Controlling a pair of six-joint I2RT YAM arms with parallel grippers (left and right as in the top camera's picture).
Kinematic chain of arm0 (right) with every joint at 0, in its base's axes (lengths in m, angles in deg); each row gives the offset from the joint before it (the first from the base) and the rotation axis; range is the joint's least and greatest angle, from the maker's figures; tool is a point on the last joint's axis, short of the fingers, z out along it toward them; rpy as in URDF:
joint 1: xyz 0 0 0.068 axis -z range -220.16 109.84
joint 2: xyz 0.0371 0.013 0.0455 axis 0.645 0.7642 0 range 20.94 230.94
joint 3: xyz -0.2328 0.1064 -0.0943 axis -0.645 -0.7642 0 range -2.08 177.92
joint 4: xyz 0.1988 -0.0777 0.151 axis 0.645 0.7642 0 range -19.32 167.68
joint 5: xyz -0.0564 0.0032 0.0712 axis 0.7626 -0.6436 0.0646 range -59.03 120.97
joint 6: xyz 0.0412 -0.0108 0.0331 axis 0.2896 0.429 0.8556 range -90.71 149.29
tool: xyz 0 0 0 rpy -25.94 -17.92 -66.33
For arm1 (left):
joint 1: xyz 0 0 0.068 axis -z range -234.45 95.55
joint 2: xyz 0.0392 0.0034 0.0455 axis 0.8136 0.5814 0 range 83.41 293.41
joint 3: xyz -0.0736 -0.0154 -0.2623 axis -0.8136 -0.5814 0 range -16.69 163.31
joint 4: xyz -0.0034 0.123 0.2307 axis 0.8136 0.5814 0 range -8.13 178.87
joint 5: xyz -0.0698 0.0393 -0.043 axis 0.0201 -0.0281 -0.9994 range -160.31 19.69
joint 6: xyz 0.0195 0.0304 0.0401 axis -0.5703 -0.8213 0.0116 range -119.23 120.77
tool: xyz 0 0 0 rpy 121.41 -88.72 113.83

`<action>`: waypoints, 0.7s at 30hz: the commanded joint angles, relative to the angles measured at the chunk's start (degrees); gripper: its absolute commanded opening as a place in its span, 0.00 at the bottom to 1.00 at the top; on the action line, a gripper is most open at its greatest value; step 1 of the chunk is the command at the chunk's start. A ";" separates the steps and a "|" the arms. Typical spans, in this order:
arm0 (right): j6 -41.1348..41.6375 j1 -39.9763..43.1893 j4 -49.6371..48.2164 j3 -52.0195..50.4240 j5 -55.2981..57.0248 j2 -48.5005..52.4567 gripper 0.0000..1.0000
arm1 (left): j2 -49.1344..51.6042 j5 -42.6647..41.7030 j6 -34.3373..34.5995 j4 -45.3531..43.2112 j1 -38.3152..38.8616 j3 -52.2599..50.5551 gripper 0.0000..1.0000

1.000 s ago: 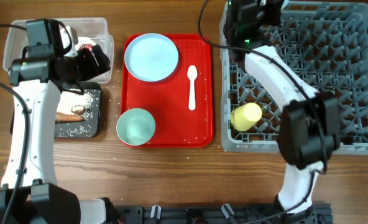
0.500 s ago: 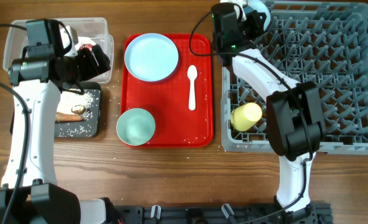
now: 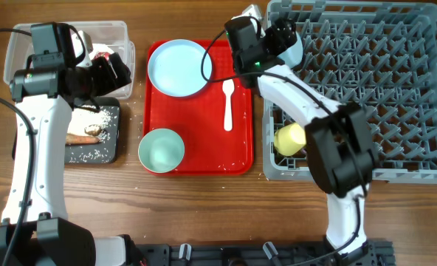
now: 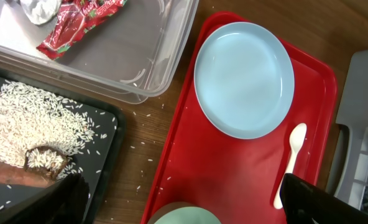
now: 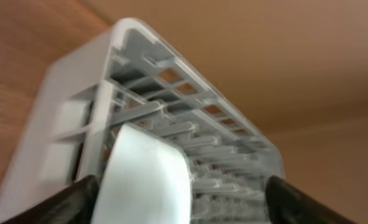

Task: Sort waste into correct bins and load items into the dishwasher rack
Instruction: 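Place the light-blue bowl upright in the rack's back-left corner, then grasp the green bowl with the right gripper and carry it to the rack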

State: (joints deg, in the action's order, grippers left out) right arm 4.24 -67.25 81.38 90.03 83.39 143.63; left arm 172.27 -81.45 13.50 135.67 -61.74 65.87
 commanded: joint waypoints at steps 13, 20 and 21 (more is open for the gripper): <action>53.42 -12.72 27.26 -10.64 -77.92 -15.93 0.75 | -0.02 0.33 -0.33 -0.15 -0.24 0.22 1.00; 63.01 -18.27 25.24 -11.76 -75.52 -7.04 0.49 | -0.02 0.31 -0.33 -0.15 -0.24 0.22 1.00; 62.99 -18.51 24.00 -11.72 -75.82 -5.88 0.46 | -0.02 0.33 -0.33 -0.15 -0.24 0.22 1.00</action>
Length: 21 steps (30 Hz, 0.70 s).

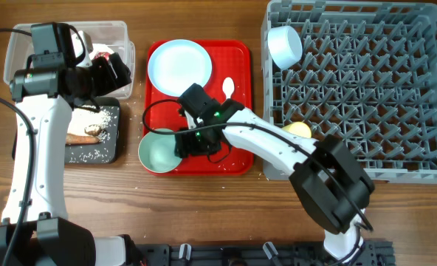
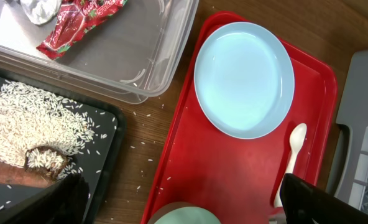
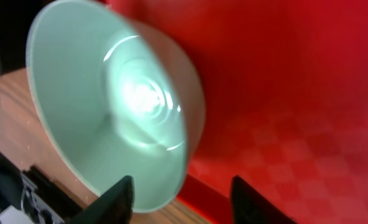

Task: Sort waste into correct bins and load items into the dishwasher rack
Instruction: 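Grasp the green bowl with the right gripper and carry it to the rack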

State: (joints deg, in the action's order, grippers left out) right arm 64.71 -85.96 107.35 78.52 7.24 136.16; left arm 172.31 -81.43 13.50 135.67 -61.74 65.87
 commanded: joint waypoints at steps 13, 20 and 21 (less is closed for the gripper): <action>1.60 6.69 1.99 2.64 6.23 -4.20 0.04 | -0.07 0.31 -0.33 -0.13 -0.24 0.22 1.00; -0.81 21.62 15.74 2.64 76.50 -38.32 0.04 | -0.07 0.31 -0.33 -0.15 -0.24 0.22 1.00; -0.94 21.62 17.33 2.64 82.84 -38.91 0.04 | -0.07 0.28 -0.33 -0.15 -0.24 0.22 1.00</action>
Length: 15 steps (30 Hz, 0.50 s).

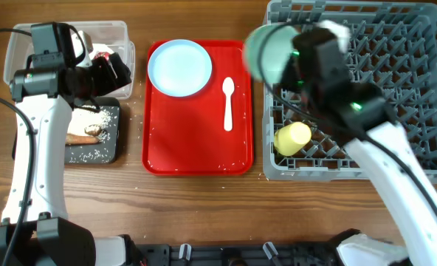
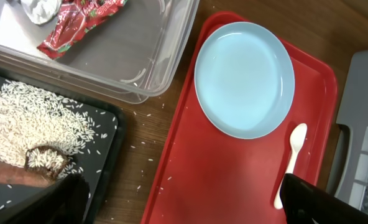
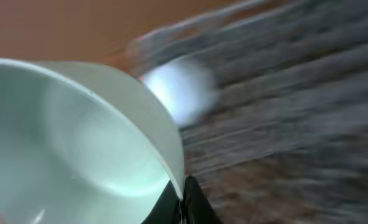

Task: Sort waste into correct bins and load items into the dishwasher rack
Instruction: 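Grasp the green bowl with the right gripper and carry it to the rack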

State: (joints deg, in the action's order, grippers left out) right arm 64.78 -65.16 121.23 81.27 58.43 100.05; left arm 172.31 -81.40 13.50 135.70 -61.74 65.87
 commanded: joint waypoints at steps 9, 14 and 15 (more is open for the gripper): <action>-30.03 0.79 -1.97 -0.44 47.39 14.27 0.04 | -0.07 0.28 -0.33 -0.17 -0.24 0.22 1.00; -40.00 -1.27 -7.48 -0.44 47.34 25.14 0.04 | -0.07 0.28 -0.33 -0.17 -0.24 0.22 1.00; -40.00 -1.77 -7.85 -0.44 47.12 26.34 0.04 | -0.07 0.28 -0.33 -0.17 -0.24 0.22 1.00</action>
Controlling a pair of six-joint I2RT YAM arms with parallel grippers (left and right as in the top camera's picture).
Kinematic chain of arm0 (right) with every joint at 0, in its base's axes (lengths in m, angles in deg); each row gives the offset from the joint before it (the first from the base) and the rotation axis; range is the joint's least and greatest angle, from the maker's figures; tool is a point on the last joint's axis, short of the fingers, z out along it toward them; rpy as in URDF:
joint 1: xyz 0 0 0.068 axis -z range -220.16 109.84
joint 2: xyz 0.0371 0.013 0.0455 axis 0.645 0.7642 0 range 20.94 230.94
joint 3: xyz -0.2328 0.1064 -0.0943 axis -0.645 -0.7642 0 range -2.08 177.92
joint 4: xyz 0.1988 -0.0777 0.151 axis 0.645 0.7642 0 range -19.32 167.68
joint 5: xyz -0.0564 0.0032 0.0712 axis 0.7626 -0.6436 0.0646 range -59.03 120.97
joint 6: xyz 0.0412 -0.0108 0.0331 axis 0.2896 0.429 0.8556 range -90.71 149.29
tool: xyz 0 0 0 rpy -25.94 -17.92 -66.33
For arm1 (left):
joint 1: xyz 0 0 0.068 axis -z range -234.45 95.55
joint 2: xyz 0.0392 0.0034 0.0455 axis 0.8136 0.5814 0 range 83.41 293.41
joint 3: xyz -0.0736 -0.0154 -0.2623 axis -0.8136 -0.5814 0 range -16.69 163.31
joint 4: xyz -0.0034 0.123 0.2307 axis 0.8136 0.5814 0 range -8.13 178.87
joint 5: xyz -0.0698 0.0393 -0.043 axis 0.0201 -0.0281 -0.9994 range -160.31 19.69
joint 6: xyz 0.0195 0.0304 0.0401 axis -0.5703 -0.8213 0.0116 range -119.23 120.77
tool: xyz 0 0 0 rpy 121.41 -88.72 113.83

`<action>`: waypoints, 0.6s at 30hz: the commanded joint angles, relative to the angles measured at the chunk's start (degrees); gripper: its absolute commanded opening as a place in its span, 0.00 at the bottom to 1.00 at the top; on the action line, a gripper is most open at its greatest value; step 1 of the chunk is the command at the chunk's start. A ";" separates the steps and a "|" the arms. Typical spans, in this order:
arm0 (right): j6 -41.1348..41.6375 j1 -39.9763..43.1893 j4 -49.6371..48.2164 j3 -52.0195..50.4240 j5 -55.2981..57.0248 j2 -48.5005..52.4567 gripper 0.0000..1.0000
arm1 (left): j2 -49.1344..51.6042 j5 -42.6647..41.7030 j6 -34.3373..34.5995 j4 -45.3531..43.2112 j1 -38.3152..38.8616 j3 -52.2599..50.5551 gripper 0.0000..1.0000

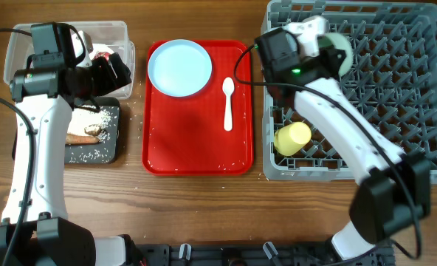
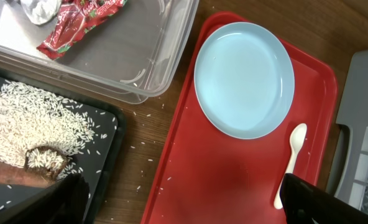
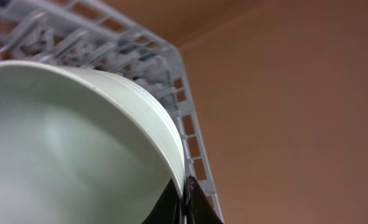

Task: Sort waste into correct bins and load items into the dishwasher rack
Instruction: 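Grasp the green bowl with the right gripper and carry it to the rack, then move the right gripper back to the light-blue plate on the red tray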

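My right gripper (image 1: pixel 323 43) is shut on the rim of the pale green bowl (image 1: pixel 342 50), which is tipped on edge over the back left rows of the grey dishwasher rack (image 1: pixel 396 96). In the right wrist view the bowl (image 3: pixel 78 137) fills the left side, its rim pinched between the fingertips (image 3: pixel 183 199). A light blue plate (image 1: pixel 179 68) and a white spoon (image 1: pixel 228 103) lie on the red tray (image 1: pixel 196 148). My left gripper (image 1: pixel 109 74) hangs open by the bins, nothing between its fingers (image 2: pixel 321 202).
A yellow cup (image 1: pixel 291 138) lies in the rack's front left. At far left, a clear bin (image 1: pixel 26 37) holds a red wrapper (image 2: pixel 78 25). In front of it is a black tray (image 1: pixel 100 144) with rice and food scraps. Rice grains dot the wood.
The right gripper, still holding the green bowl, was raised above the rack's left side; now it is lower, with the bowl among the back left rows. The left arm has not moved.
First the right gripper was at a white cup at the rack's back left corner, with the green bowl on the tray. Then the cup sat in the rack and the gripper was at the bowl. Later the bowl was off the tray, and now it is at the rack.
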State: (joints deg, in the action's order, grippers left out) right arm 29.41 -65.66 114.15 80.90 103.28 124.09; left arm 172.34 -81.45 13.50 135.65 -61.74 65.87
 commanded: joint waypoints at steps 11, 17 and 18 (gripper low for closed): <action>-4.50 -2.95 2.36 -1.16 -4.26 3.39 0.04 | -0.09 0.33 -0.33 -0.13 -0.24 0.22 1.00; -4.63 -2.69 2.54 -2.91 -5.99 3.41 0.04 | -0.09 0.33 -0.33 -0.13 -0.24 0.22 1.00; -4.68 -3.13 3.02 -2.91 -9.11 3.41 0.04 | -0.09 0.33 -0.33 -0.13 -0.24 0.22 1.00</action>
State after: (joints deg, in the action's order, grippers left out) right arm 24.89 -68.48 116.68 78.60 98.48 126.50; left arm 172.34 -81.43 13.50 135.67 -61.74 65.87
